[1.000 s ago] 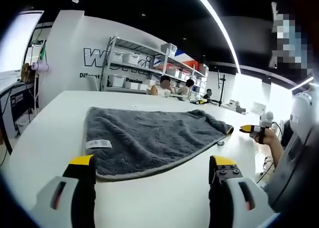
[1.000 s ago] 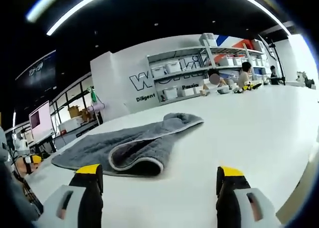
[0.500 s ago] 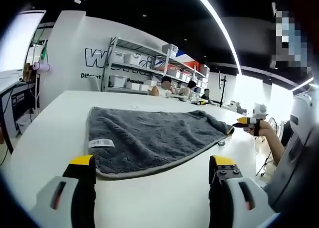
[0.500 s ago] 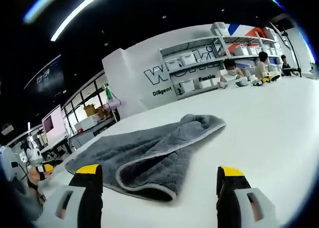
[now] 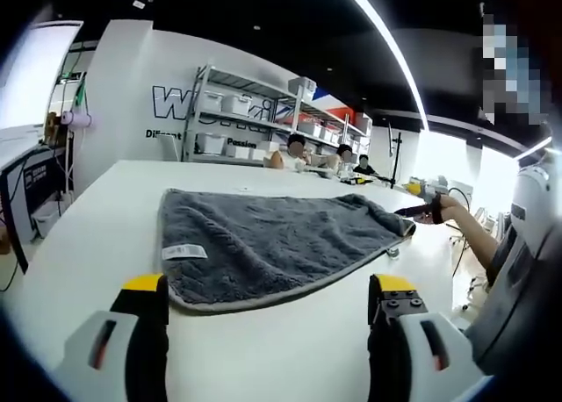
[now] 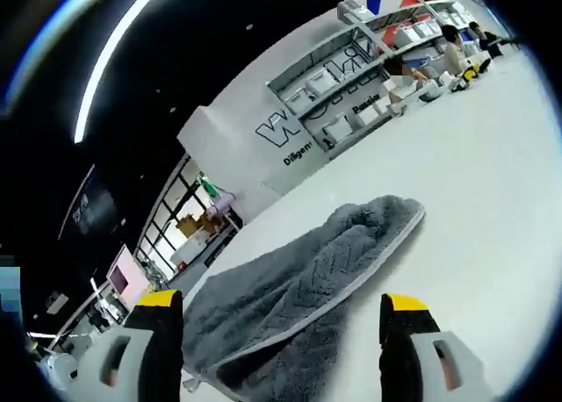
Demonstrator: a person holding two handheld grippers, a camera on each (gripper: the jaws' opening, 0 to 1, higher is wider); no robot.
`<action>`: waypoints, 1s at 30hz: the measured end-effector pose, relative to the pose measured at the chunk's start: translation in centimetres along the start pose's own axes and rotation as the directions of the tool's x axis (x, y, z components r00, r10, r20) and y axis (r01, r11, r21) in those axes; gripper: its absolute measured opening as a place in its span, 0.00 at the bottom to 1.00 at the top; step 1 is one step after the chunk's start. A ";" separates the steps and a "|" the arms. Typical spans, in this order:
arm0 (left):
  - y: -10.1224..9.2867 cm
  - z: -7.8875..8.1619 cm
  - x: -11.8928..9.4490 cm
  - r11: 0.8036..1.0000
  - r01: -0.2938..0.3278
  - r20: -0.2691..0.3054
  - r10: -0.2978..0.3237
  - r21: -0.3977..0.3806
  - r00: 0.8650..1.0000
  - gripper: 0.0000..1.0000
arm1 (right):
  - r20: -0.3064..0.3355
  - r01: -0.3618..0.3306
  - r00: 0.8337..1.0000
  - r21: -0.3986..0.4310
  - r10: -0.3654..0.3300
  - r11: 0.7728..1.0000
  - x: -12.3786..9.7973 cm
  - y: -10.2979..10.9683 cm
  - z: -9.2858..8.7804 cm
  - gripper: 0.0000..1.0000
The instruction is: Fold the towel on the table until its edges align and the towel forms a compact rectangular stack.
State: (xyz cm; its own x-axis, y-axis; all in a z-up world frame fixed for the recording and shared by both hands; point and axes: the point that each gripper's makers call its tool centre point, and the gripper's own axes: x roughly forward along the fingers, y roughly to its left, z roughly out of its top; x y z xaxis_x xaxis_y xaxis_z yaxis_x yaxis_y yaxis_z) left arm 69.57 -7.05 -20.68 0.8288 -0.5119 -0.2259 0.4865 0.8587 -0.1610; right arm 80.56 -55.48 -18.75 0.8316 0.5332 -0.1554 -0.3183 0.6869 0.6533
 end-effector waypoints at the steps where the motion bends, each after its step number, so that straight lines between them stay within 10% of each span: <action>1: 0.0 0.0 0.0 1.000 -0.002 -0.001 0.002 -0.001 1.000 0.99 | -0.009 -0.001 1.000 0.013 0.001 1.000 0.2 -0.3 0.1 0.96; 9: -0.2 -0.1 0.3 1.000 0.002 -0.005 -0.002 -0.001 1.000 0.99 | 0.037 0.010 0.999 0.197 -0.018 0.980 1.8 -2.8 2.3 0.93; 30: -0.2 0.1 0.4 1.000 0.004 -0.005 -0.004 0.001 1.000 0.99 | 0.063 0.037 0.996 0.298 -0.058 0.954 4.0 -6.4 4.5 0.83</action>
State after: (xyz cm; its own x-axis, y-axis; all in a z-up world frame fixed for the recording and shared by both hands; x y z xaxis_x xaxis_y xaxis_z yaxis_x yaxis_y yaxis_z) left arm 69.78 -7.41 -20.62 0.8253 -0.5158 -0.2296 0.4904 0.8565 -0.1611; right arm 88.03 -59.97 -20.22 0.8755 0.4605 -0.1462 -0.1375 0.5275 0.8383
